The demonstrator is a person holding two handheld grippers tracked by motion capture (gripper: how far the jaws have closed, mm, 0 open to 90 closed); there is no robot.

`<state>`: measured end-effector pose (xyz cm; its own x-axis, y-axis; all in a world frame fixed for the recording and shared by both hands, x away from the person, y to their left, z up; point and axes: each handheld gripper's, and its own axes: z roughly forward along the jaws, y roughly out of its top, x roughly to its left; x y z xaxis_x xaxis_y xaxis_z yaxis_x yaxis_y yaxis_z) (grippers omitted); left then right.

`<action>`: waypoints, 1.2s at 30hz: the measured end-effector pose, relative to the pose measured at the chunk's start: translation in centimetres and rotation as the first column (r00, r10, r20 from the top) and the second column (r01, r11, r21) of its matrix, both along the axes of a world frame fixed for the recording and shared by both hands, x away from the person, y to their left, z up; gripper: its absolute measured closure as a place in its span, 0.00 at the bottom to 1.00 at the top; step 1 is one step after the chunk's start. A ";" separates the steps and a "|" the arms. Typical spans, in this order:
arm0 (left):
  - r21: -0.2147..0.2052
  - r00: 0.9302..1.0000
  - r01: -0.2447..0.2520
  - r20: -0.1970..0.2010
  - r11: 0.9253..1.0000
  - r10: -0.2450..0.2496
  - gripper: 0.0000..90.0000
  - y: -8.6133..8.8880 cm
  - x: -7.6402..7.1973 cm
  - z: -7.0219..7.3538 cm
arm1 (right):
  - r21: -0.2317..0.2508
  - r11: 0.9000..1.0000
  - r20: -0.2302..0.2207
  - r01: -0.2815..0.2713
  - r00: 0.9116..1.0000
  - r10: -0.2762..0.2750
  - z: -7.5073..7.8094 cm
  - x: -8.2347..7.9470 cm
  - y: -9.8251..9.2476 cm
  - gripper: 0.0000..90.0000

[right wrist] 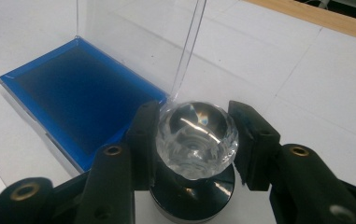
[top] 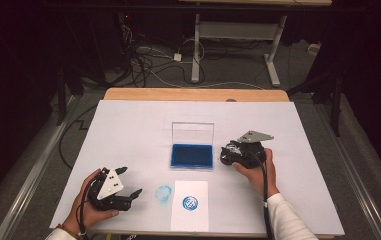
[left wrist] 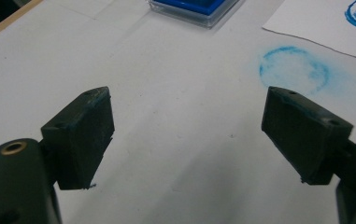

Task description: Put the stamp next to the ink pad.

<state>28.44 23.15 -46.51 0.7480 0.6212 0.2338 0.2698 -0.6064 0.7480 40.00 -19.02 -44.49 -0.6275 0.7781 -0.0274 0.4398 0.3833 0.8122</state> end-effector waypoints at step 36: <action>0.013 1.000 0.015 -0.007 1.000 -0.015 0.18 -0.2 -0.1 -0.1 | -0.064 0.997 0.145 0.038 0.989 -0.028 2.0 -1.2 0.9 0.18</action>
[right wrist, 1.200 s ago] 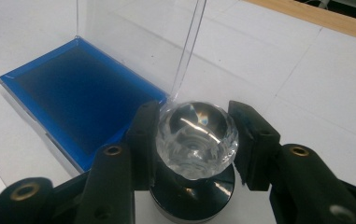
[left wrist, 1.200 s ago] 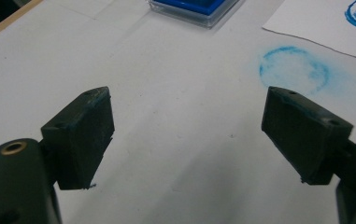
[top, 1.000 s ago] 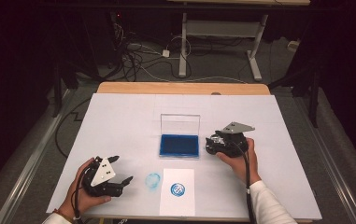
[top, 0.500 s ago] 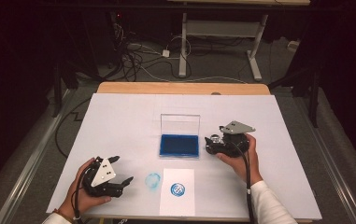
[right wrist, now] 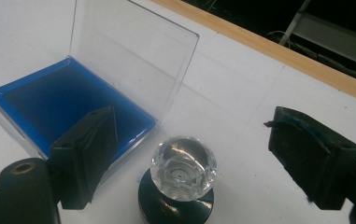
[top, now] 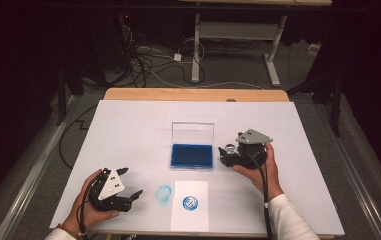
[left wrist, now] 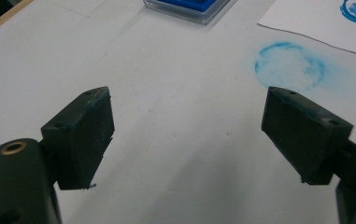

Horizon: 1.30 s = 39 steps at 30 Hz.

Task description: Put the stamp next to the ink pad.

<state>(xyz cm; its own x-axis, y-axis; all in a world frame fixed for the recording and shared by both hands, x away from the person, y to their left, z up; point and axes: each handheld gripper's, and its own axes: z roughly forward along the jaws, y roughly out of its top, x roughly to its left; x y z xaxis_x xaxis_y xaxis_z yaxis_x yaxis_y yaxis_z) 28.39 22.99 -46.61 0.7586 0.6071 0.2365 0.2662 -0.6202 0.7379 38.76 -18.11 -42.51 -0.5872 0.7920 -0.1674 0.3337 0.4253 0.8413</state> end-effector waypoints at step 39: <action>0.002 1.000 -0.001 -0.001 1.000 0.001 0.18 0.0 0.0 0.1 | -0.022 0.997 0.123 -0.079 0.989 0.081 4.2 -4.8 0.2 0.19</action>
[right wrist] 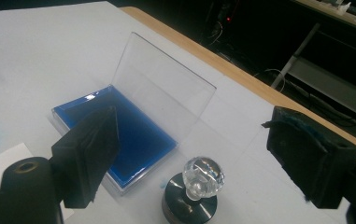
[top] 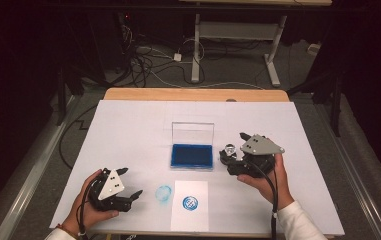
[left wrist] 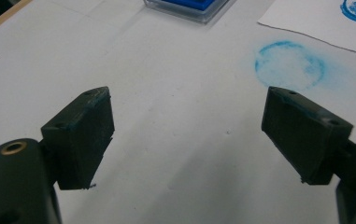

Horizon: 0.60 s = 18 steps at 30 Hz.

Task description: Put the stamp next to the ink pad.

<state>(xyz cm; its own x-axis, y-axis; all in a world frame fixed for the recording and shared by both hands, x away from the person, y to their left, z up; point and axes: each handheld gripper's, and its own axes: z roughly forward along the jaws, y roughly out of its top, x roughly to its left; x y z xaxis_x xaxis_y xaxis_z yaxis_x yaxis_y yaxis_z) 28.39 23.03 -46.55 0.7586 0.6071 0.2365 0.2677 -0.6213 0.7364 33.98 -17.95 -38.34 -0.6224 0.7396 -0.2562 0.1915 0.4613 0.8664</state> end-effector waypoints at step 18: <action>0.004 1.000 0.003 -0.003 1.000 -0.003 0.18 -0.1 0.0 0.0 | -0.017 0.999 0.009 -0.036 0.999 0.036 0.2 -2.0 -0.6 0.19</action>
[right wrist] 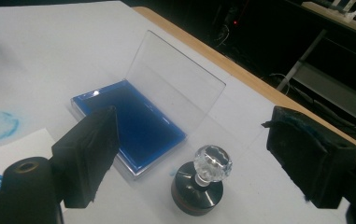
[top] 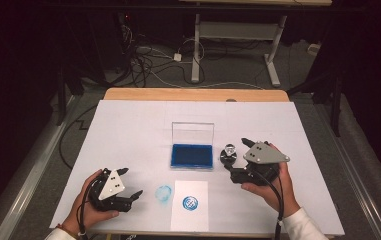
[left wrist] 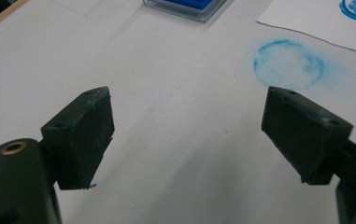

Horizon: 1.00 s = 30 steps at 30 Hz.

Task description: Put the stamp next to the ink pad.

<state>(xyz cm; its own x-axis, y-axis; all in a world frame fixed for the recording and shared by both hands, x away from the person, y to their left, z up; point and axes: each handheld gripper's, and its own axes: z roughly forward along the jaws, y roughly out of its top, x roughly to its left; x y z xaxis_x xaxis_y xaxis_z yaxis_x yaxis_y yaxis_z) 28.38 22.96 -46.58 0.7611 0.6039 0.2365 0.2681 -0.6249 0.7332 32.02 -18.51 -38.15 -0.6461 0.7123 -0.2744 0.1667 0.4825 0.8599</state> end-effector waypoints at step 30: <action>-0.004 1.000 -0.009 0.004 1.000 0.009 0.18 -0.1 0.0 0.1 | 0.001 1.000 0.021 -0.028 0.999 0.028 -1.3 -2.8 -2.7 0.19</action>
